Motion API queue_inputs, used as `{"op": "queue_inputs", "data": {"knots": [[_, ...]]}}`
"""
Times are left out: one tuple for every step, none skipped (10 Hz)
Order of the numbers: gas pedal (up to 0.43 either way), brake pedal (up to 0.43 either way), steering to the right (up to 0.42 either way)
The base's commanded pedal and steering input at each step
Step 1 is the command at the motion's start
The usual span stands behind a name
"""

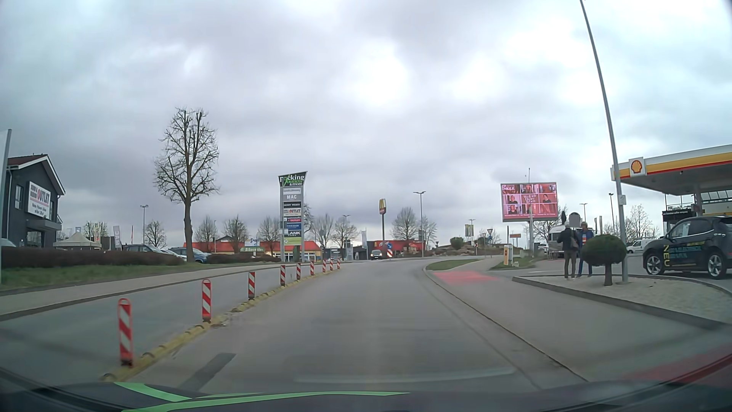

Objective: Follow the waypoints while adhering to traffic rules and regulations

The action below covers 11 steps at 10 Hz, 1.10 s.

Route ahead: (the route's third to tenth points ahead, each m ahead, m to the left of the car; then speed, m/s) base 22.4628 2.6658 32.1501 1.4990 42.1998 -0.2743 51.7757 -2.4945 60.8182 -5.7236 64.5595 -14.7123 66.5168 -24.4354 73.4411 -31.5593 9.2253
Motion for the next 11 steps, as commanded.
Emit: {"op": "queue_inputs", "data": {"knots": [[0.11,0.0,0.012],[0.11,0.0,0.013],[0.11,0.0,0.012],[0.11,0.0,0.013],[0.11,0.0,0.012],[0.11,0.0,0.012],[0.11,0.0,0.012],[0.118,0.0,0.012],[0.118,0.0,0.012],[0.118,0.0,0.012],[0.118,0.0,0.012]]}}
